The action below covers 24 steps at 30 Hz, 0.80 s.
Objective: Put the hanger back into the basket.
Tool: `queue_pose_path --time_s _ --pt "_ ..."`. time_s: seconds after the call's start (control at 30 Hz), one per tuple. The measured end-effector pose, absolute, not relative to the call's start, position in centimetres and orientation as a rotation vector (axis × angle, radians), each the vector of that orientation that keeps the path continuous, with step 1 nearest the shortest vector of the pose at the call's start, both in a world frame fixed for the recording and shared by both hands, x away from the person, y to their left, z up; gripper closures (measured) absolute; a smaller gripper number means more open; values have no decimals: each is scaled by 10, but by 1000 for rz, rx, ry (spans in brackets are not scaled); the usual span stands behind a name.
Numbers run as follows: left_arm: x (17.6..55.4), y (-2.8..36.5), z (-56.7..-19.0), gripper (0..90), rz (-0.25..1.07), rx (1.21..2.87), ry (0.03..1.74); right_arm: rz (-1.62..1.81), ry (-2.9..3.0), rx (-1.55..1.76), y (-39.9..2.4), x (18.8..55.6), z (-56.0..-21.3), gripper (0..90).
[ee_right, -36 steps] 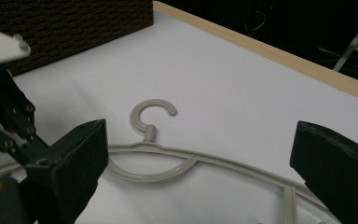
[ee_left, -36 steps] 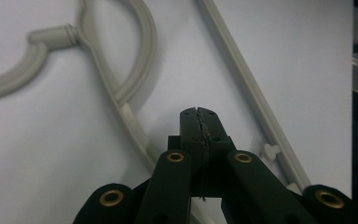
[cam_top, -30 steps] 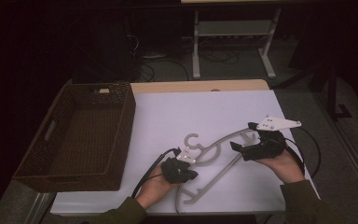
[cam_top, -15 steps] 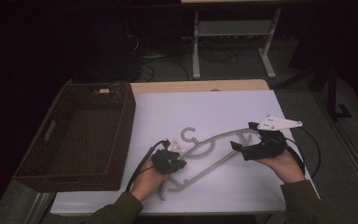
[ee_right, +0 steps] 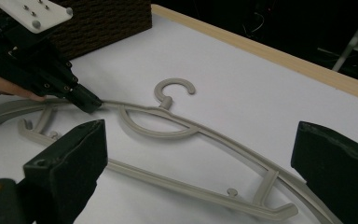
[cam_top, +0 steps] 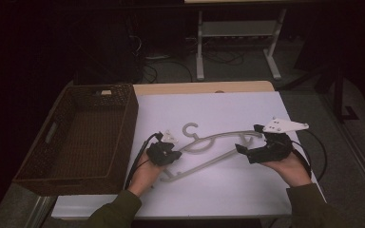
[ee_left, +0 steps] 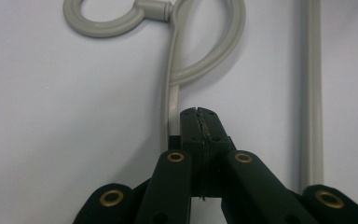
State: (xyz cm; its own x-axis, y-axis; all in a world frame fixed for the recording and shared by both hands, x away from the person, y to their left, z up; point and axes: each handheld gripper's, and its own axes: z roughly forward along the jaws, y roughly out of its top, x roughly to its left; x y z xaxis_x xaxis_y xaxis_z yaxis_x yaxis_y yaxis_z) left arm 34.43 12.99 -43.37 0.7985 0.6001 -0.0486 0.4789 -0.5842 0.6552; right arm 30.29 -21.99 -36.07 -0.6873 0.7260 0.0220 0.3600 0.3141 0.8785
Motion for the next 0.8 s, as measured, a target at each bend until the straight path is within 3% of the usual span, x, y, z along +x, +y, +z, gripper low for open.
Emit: queue_pose_path --time_s 0.07,0.17,0.33,0.5,0.8 --pt "345 134 -433 898 197 2262 810 1331 2219 986 -218 301 -361 37" --pt "345 139 -430 815 196 2215 814 1333 2246 991 -214 300 -362 64" --pt "345 146 -424 597 236 2150 830 1325 2287 1015 -204 301 -368 166" --pt "346 152 -420 357 276 2071 806 1280 2318 1000 -190 299 -375 402" --pt "344 155 -415 154 273 1973 792 1301 2385 1015 -169 305 -390 835"
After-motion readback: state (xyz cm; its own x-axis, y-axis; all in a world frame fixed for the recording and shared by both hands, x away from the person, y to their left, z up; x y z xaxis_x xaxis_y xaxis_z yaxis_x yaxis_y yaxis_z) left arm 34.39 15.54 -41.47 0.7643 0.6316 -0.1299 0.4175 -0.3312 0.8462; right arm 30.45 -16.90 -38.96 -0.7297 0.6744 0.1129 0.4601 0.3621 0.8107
